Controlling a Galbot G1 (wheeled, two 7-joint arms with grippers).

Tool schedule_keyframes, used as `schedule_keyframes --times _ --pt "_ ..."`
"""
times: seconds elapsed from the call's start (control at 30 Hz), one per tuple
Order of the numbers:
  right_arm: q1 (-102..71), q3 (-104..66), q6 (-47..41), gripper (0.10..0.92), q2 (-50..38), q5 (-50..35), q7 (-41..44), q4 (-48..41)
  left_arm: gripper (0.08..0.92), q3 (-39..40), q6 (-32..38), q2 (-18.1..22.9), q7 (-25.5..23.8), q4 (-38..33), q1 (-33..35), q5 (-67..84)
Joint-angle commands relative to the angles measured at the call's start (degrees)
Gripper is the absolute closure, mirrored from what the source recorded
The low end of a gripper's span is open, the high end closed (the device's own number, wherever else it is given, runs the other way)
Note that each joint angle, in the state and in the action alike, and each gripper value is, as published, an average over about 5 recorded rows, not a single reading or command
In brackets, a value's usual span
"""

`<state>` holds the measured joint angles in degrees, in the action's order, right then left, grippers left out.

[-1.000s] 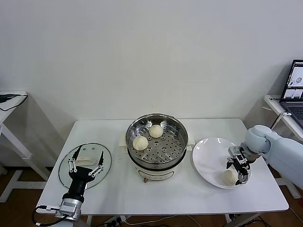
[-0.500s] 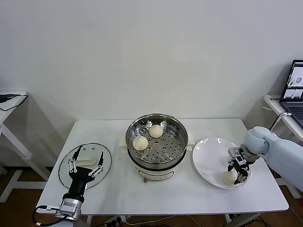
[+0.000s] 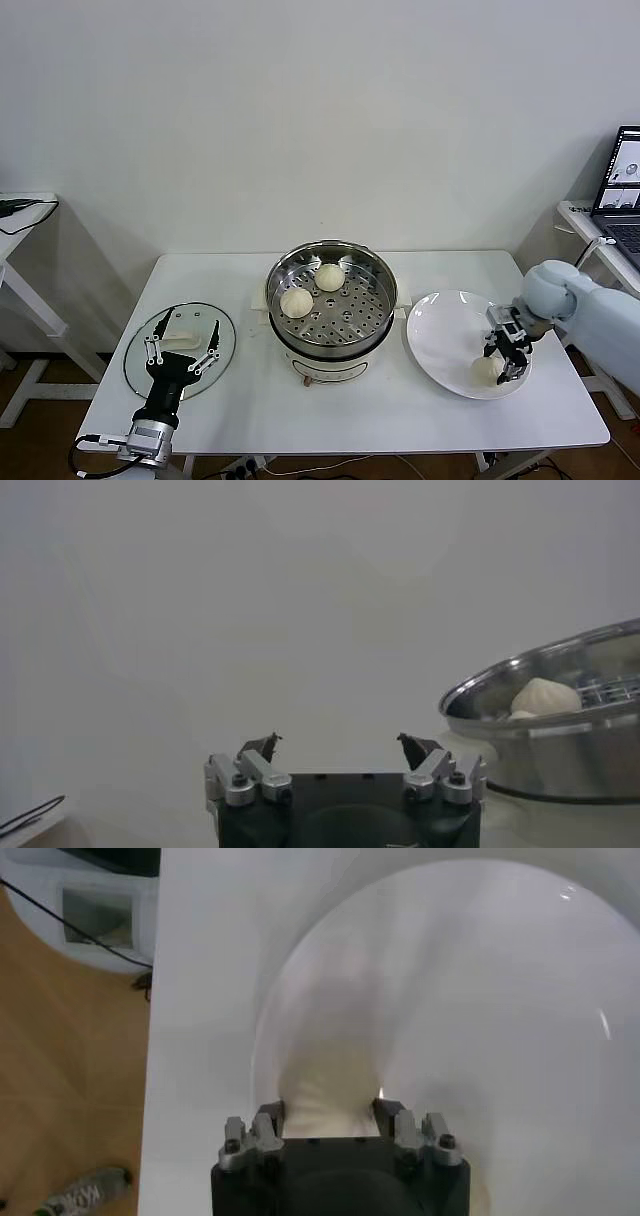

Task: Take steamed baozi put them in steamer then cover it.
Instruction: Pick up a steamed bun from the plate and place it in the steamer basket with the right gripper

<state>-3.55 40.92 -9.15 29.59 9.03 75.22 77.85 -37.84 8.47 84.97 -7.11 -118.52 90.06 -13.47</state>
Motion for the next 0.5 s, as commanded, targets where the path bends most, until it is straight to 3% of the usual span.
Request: schedule_keyframes --times 0.03,0.5 --pt "20.23 8.88 1.72 0.392 -2.86 -6.86 1.29 1.91 0.177 0.4 -0.31 -0.02 0.15 -0.44 0.01 -0.15" --pt "45.99 20.52 19.24 0.372 6.2 -5.0 -0.92 12.63 0.177 -0.11 -0.62 -0.17 0.16 -0.63 0.04 -0.31"
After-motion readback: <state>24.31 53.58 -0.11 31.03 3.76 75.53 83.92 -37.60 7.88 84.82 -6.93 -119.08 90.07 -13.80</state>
